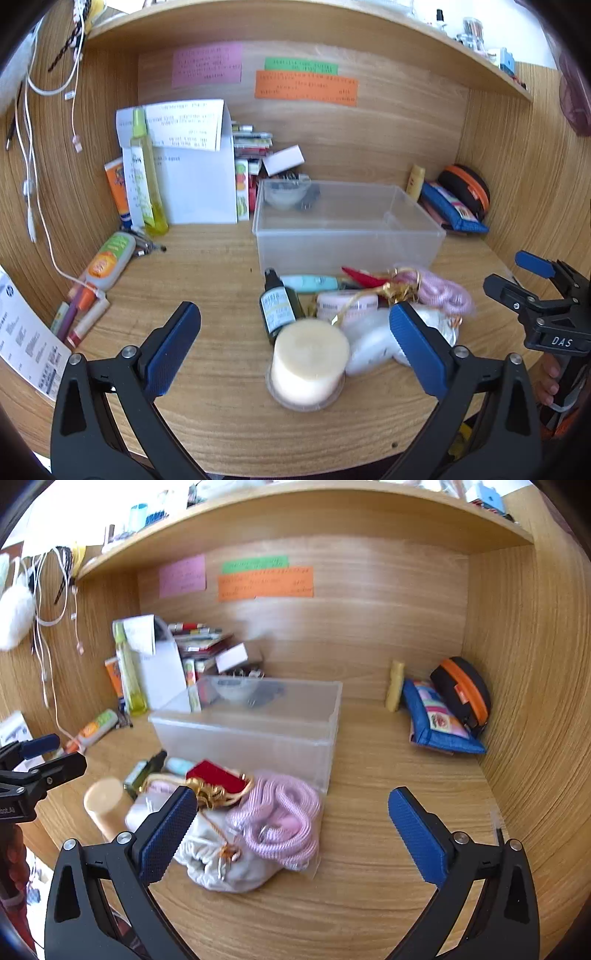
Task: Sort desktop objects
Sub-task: 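Grasp the white round jar with the left tool while the right tool grasps the bagged pink rope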
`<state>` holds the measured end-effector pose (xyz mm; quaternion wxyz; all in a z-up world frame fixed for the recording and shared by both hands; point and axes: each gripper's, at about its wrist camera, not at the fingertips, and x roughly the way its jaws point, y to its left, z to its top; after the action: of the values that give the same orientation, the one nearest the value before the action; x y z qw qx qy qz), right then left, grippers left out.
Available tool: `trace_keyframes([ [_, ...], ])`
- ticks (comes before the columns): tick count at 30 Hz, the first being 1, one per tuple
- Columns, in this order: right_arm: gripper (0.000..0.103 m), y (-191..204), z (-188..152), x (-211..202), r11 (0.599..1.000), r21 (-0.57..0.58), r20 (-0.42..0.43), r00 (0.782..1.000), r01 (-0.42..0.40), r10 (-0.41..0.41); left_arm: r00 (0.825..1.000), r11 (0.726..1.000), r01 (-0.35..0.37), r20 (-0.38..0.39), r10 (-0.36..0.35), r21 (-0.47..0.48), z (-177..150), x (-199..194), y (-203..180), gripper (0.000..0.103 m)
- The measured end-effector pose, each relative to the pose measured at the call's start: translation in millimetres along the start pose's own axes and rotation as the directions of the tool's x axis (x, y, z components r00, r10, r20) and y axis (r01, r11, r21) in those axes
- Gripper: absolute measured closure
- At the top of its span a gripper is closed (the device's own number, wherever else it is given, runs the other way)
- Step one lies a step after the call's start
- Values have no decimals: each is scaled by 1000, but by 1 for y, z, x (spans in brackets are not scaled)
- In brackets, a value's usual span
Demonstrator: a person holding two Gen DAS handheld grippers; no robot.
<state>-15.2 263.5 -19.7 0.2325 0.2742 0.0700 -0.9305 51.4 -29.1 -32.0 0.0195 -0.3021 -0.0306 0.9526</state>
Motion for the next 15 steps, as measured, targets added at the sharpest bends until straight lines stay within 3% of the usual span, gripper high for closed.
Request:
trace_keyframes([
  [15, 0, 5, -20, 34, 1000, -9, -124, 992, -18, 17, 987, 998, 52, -153, -54, -18, -34, 44, 7, 0],
])
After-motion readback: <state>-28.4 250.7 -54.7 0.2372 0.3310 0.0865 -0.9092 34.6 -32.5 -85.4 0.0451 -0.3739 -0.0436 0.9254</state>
